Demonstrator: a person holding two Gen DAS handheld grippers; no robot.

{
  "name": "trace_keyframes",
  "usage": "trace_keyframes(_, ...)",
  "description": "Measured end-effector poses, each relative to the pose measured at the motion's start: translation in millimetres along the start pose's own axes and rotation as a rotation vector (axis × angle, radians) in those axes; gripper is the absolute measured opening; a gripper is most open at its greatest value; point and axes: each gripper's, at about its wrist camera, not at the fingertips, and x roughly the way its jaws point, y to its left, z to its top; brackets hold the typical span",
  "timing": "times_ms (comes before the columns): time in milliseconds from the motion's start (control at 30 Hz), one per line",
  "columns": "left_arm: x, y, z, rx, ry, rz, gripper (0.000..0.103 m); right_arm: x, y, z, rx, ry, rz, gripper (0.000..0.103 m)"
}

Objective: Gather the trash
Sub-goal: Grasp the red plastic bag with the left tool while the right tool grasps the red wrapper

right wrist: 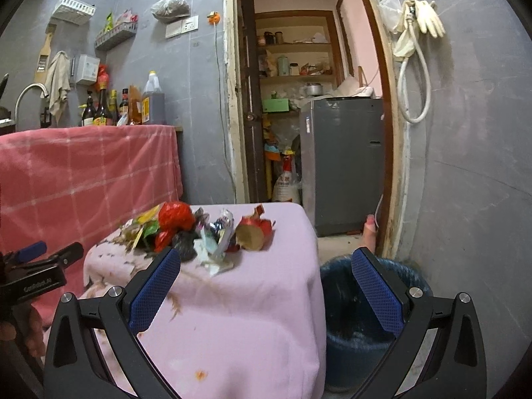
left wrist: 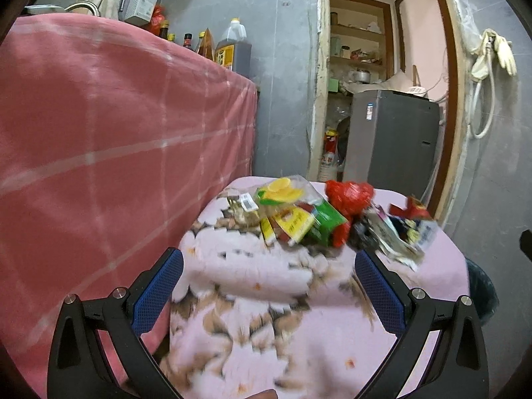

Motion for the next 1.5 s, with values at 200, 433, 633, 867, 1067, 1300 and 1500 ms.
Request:
trace_keyframes(200, 44, 18, 26, -0.061, 0.022, -0.026, 0.101, 53, -10, 20, 0.007, 0.033, 0.041, 0.103)
trace_keyframes(433, 78, 20, 49, -0.076, 0.039, -0.097, 0.100, 124, -15, 41, 0.027, 0.115, 0.093, 0.099)
trace_keyframes(633, 85, -5, 60, -0.043, 0.047, -0.218, 0.088, 164, -16, 42, 0.047, 0.195, 0.116, 0.081)
trace_keyframes(867, 102, -43, 60, 0.060, 0.108, -0.299, 0.058, 191, -18, 26, 0.045, 0.329, 0.160, 0.061)
trace_keyframes(1067, 125, -52, 58, 0.077, 0.204, -0.320, 0.050, 208, -16, 17, 0.055, 0.401, 0.181, 0.060)
trace_keyframes(1300, 135, -59, 61, 0.117, 0.284, -0.325, 0.047, 220, -15, 11, 0.118, 0.461, 0.218, 0.060)
trace_keyframes(1500, 132, -68, 63, 0.148, 0.301, -0.308, 0.029, 222, -20, 6, 0.174, 0.474, 0.246, 0.058)
